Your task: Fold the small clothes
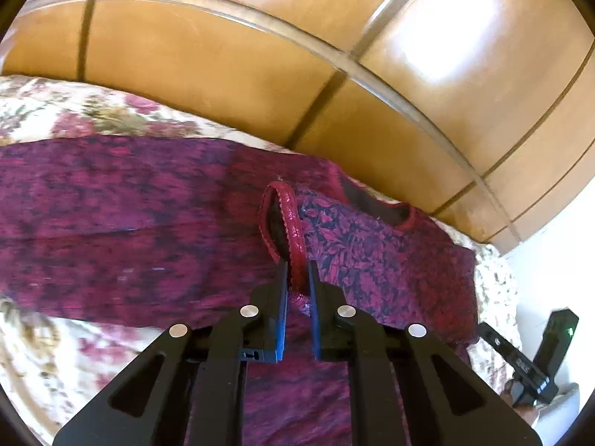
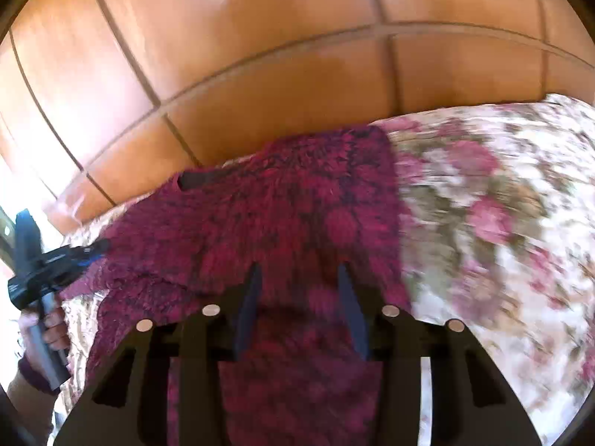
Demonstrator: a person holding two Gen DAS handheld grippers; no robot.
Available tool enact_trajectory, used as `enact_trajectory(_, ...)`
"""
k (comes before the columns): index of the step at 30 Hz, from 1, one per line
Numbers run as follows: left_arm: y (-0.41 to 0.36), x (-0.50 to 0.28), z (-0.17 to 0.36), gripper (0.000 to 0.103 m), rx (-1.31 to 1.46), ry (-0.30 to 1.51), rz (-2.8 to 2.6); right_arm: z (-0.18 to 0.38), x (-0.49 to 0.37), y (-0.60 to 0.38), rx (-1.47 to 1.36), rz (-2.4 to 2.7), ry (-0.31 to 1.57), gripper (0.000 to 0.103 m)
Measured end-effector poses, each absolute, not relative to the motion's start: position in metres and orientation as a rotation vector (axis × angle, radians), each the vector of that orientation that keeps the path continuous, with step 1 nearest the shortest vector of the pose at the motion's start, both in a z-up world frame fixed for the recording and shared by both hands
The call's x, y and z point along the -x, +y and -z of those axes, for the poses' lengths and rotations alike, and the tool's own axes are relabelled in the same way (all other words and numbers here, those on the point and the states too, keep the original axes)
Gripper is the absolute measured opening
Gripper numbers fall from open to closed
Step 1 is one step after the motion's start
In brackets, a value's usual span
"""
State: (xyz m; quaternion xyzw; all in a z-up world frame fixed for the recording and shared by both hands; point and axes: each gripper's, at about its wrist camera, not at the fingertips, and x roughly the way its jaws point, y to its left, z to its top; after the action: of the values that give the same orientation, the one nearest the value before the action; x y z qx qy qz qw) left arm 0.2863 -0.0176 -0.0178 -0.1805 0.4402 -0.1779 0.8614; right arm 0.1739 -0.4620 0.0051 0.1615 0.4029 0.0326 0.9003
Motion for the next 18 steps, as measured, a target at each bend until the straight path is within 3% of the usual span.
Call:
enact_trajectory(7,-0.023,-0.288,0.053,0.010,0.292,1.001,0.336,0.030,-0.201,-0.438,-0.236,0.026,0.860,0.043)
enact_trajectory(12,0.014,-0.267,0.044,0.041,0.427,0.948,0.316,0.033,-0.194,-0.426,-0.153,0.059,0.821,0.045)
enact_trajectory(17,0.095,-0.246,0.041,0.047,0.618,0.910,0.203,0.032,-0.194,-0.414,-0.077,0.111,0.810,0.050)
enact_trajectory(18,0.120,-0.242,0.045,0.054,0.673,0.923,0.171,0.032,-0.194,-0.410,-0.069,0.115,0.809,0.050)
